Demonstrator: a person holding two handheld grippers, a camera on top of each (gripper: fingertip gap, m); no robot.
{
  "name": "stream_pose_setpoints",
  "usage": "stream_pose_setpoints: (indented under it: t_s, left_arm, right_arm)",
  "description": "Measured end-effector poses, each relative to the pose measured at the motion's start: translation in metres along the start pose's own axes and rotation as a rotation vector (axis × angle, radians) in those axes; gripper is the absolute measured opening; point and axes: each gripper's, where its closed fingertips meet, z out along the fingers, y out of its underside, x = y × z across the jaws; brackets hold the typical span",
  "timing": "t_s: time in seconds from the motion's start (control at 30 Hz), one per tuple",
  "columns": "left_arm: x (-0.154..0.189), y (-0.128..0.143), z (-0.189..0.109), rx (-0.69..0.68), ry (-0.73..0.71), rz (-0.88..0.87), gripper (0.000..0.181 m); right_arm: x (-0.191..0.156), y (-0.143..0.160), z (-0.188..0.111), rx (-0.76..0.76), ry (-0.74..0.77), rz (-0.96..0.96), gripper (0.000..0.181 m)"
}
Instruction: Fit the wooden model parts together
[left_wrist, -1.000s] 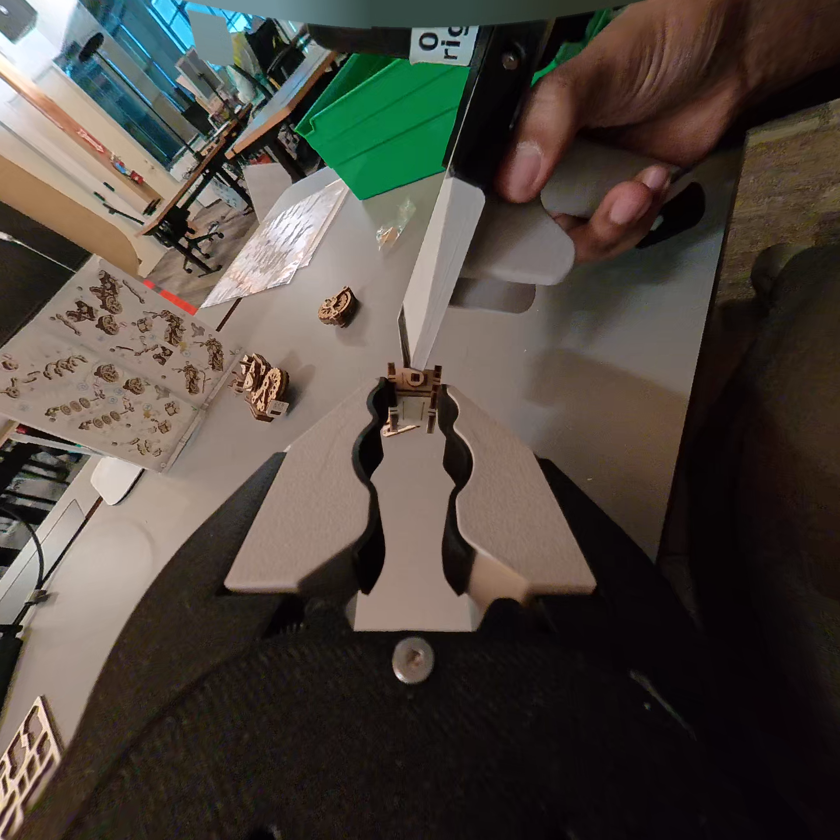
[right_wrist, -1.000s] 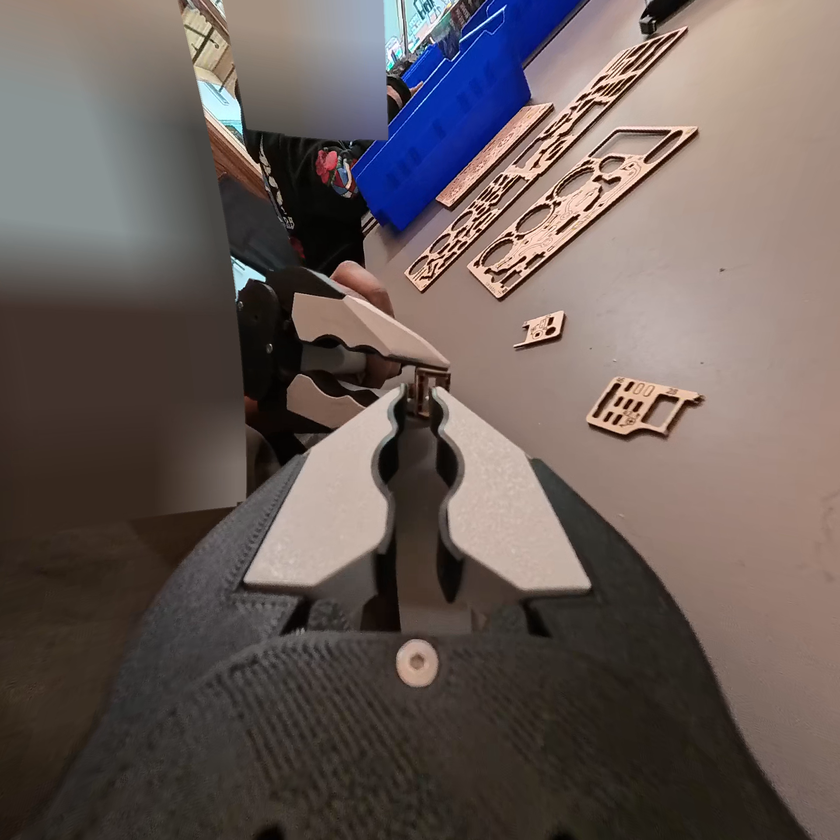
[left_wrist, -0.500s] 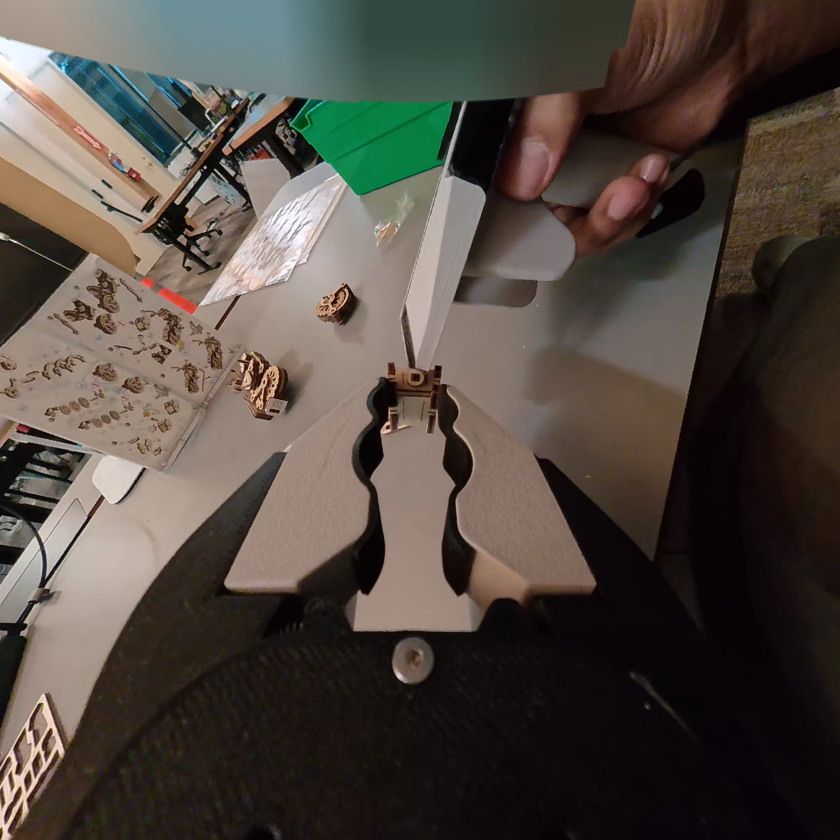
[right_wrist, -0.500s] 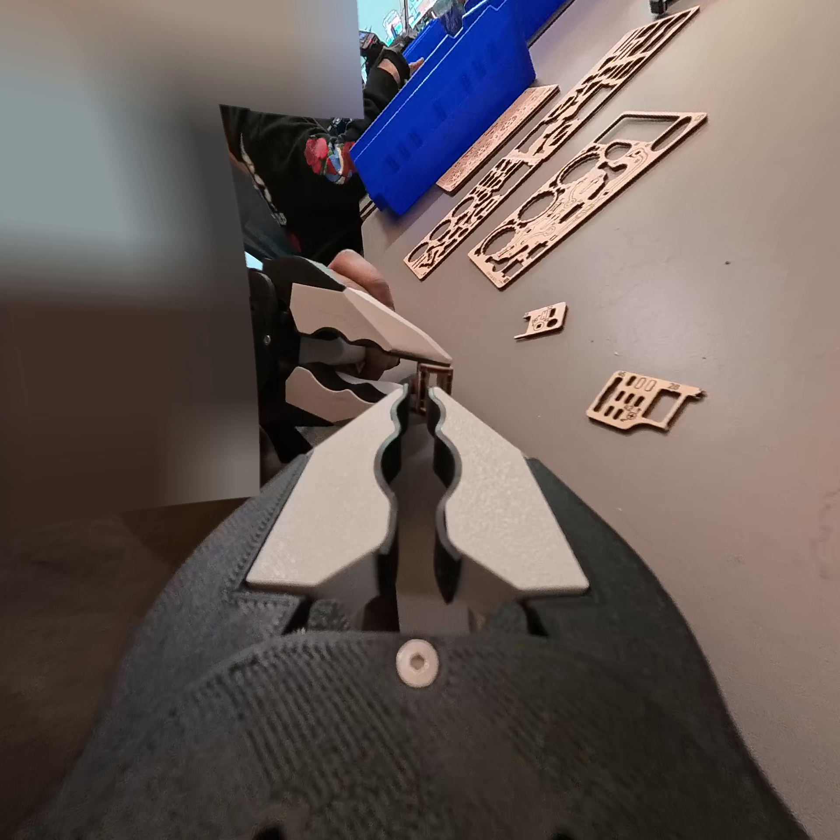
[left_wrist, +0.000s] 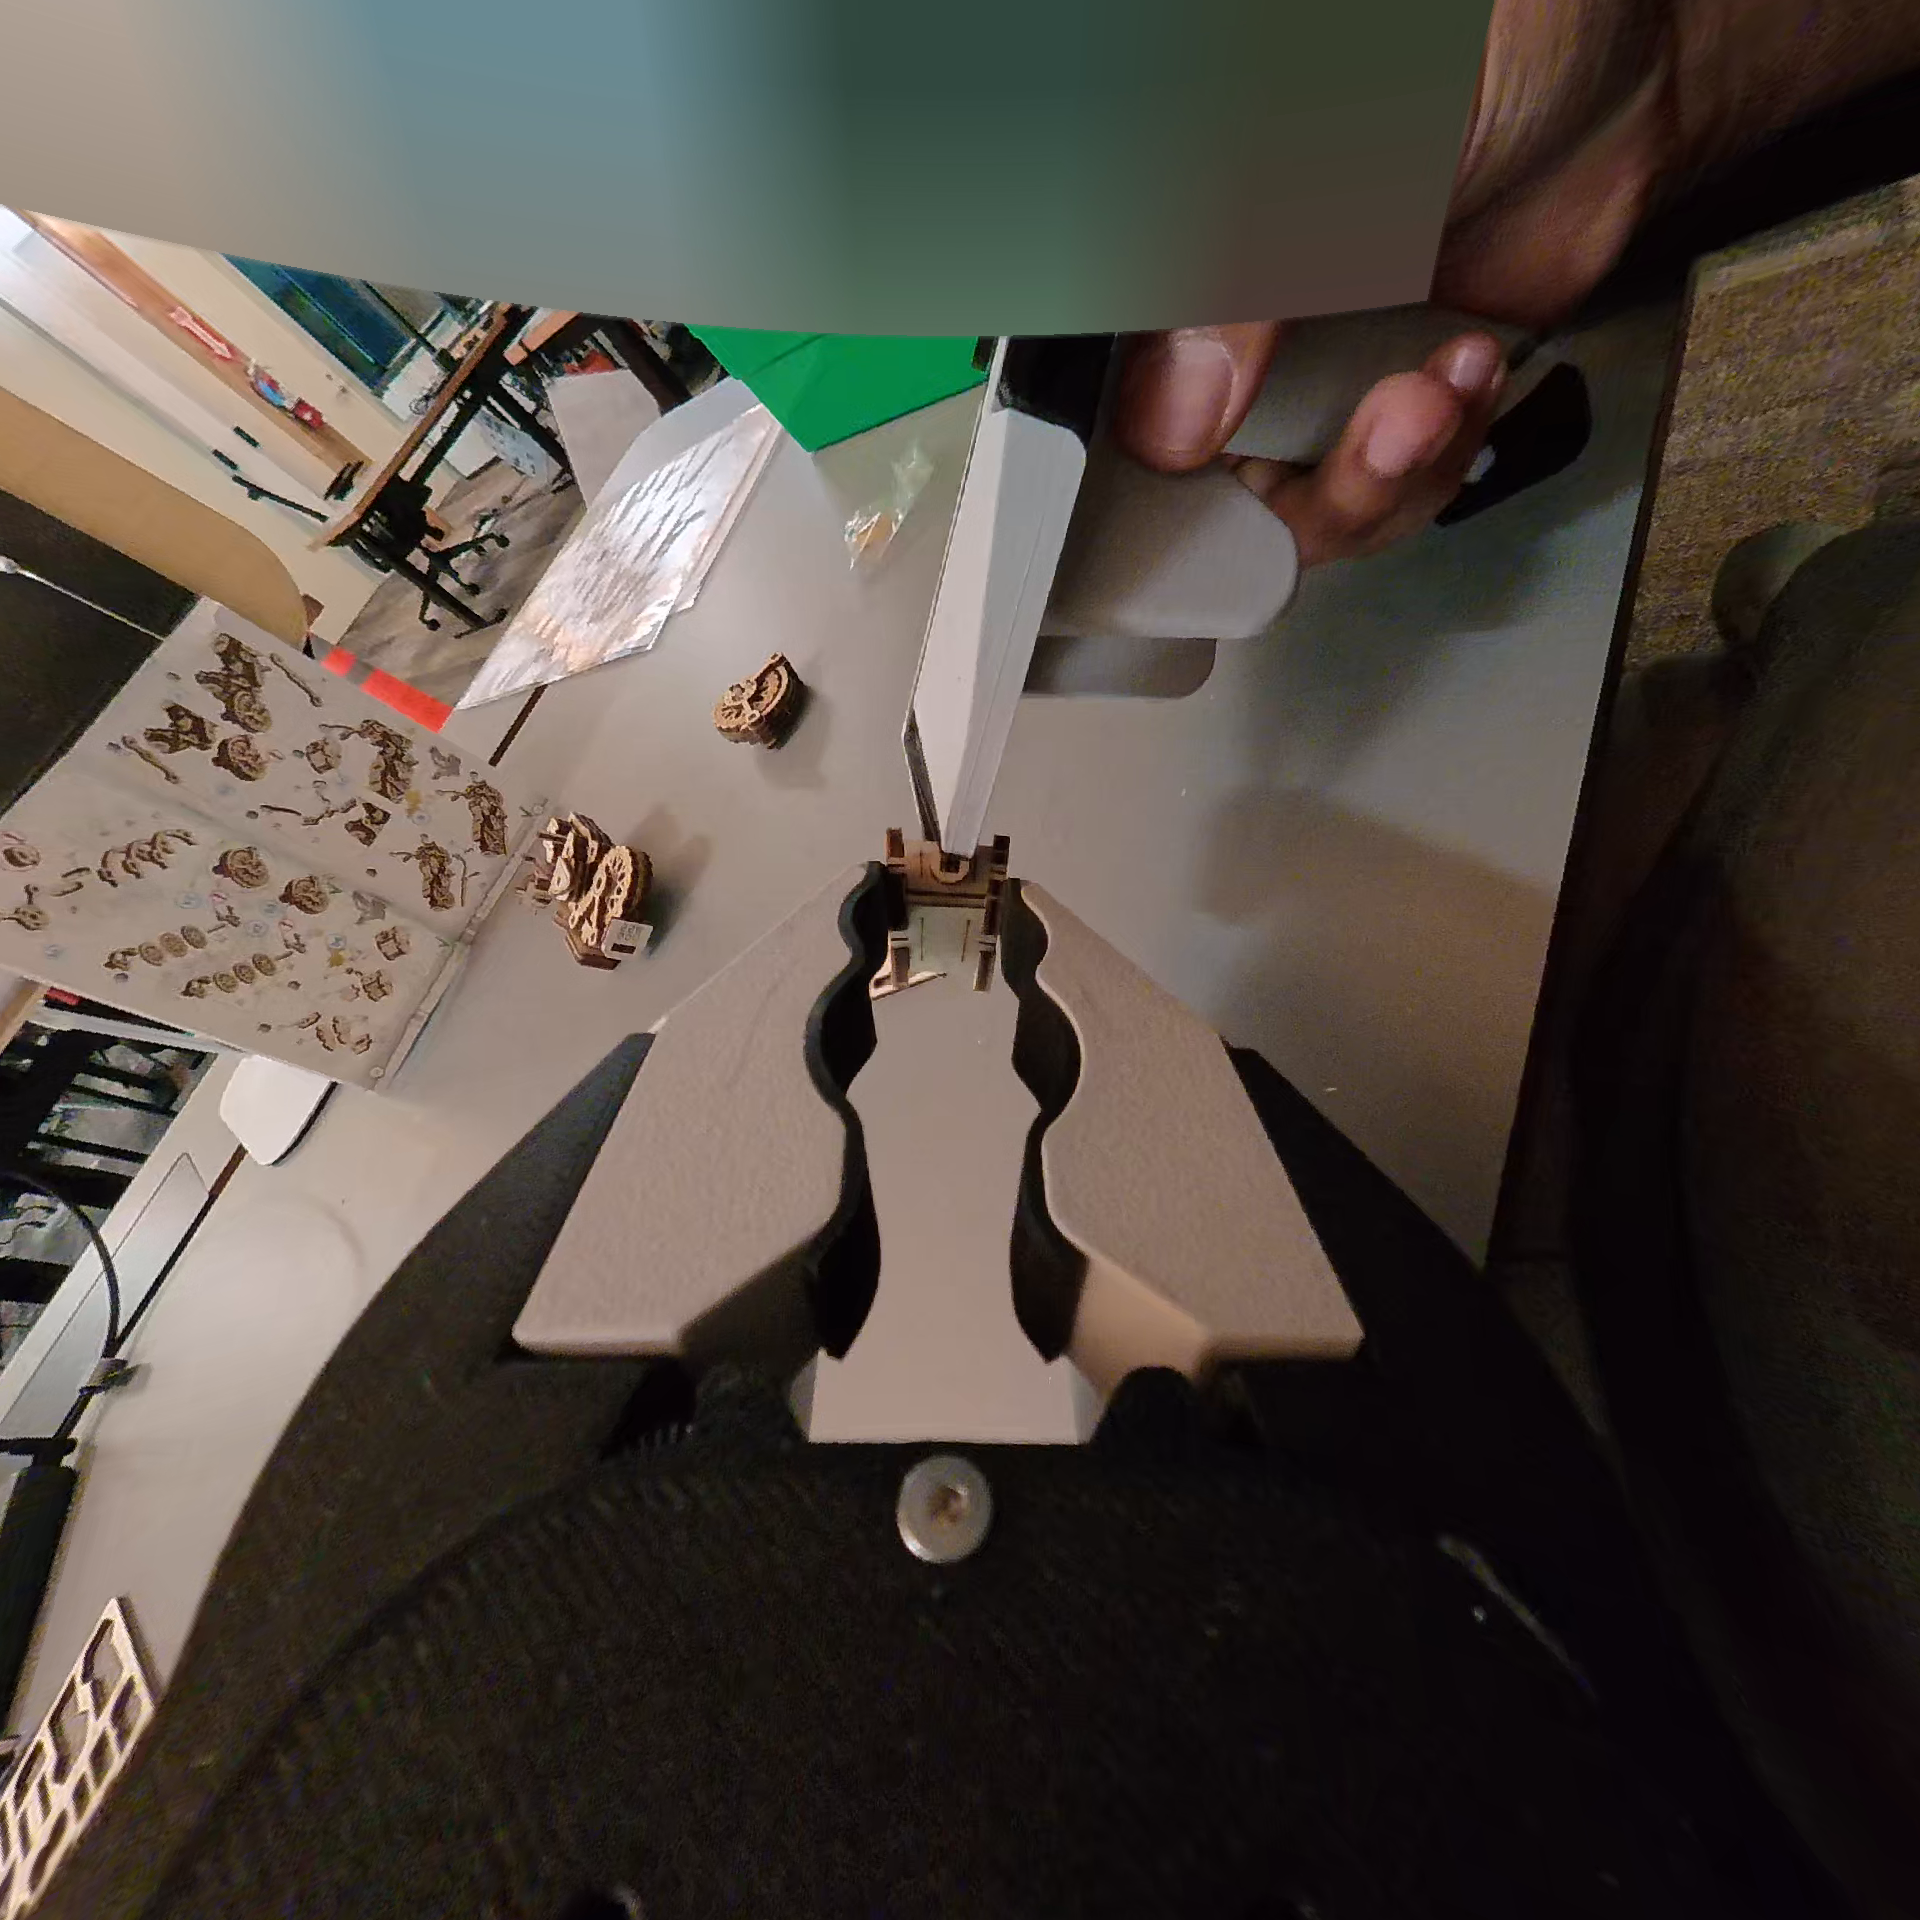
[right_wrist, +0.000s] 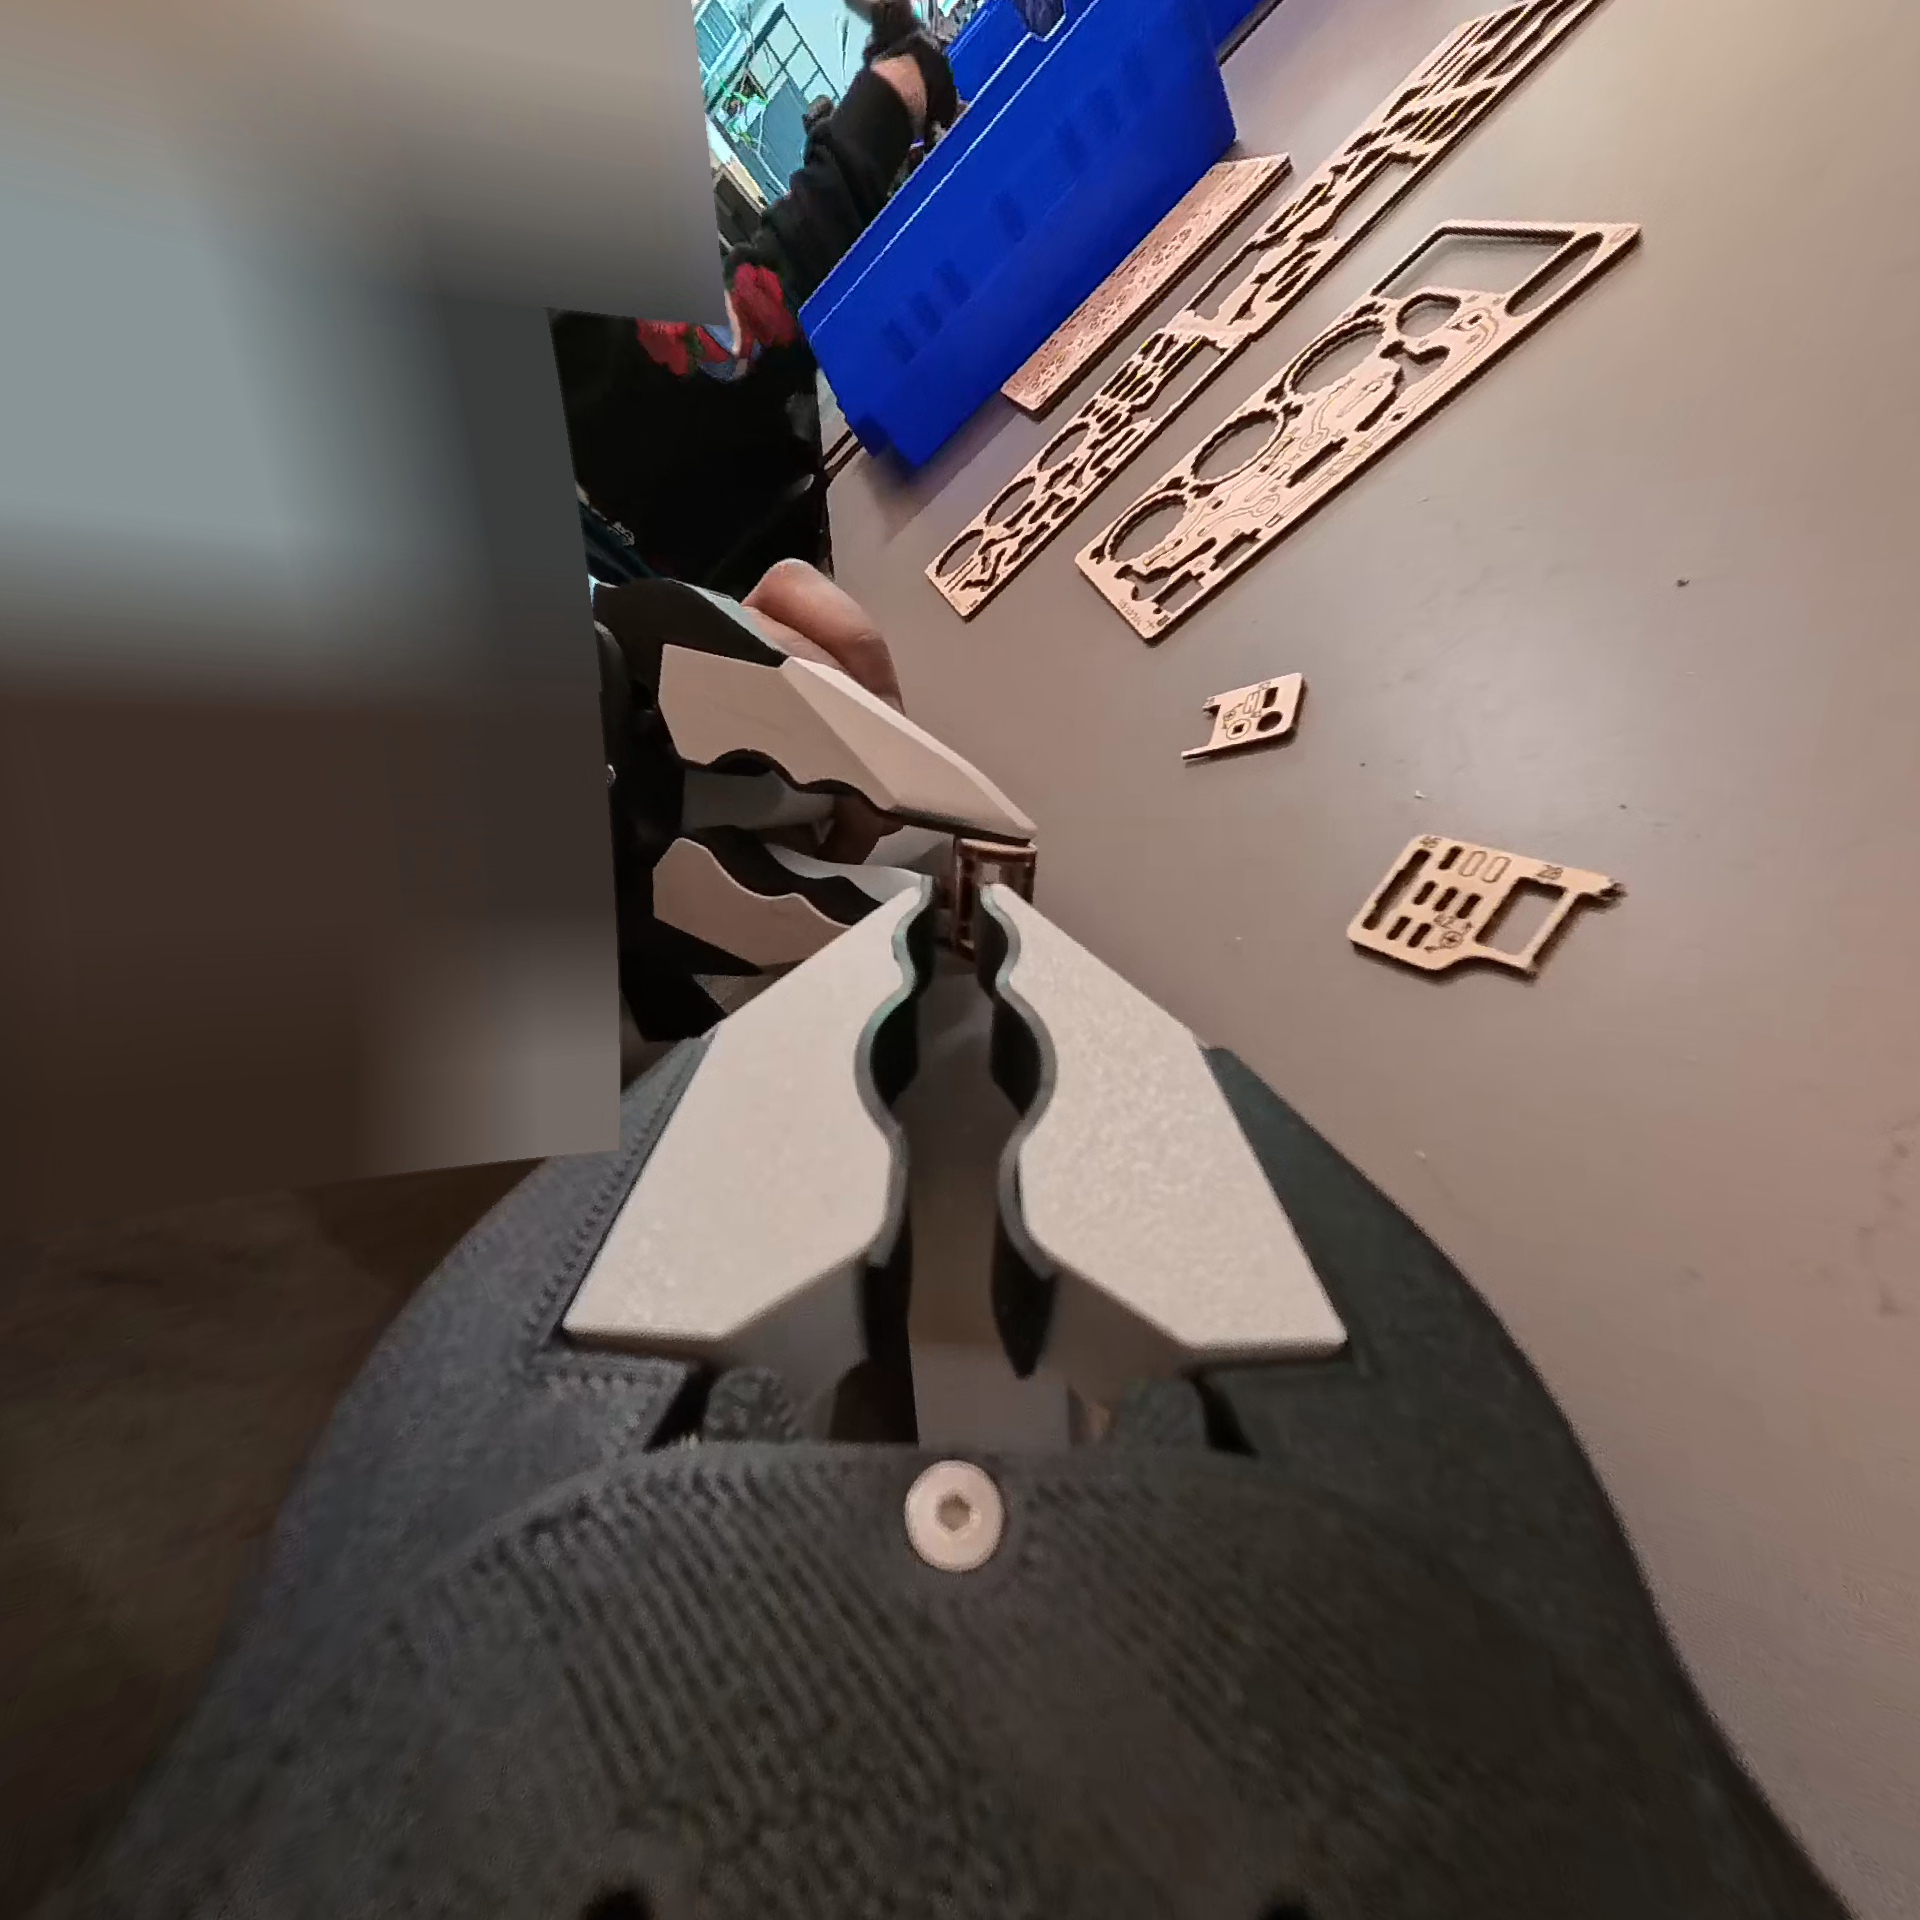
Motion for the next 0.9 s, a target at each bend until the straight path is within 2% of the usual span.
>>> stream_pose_setpoints:
  t_s: [0.47,0.9]
  left_arm:
    - [0.0009,0.0008,0.0004,-0.008,-0.001,0.003,0.019]
    - [0.0012,0.0067,0.0043,-0.06,0.001,-0.003,0.02]
  right_arm:
    - [0.0002,0.0014,0.0005,-0.019,0.004,-0.008,0.003]
    - [0.0099,0.0025,0.0002,-0.024,0.117,-0.098,0.011]
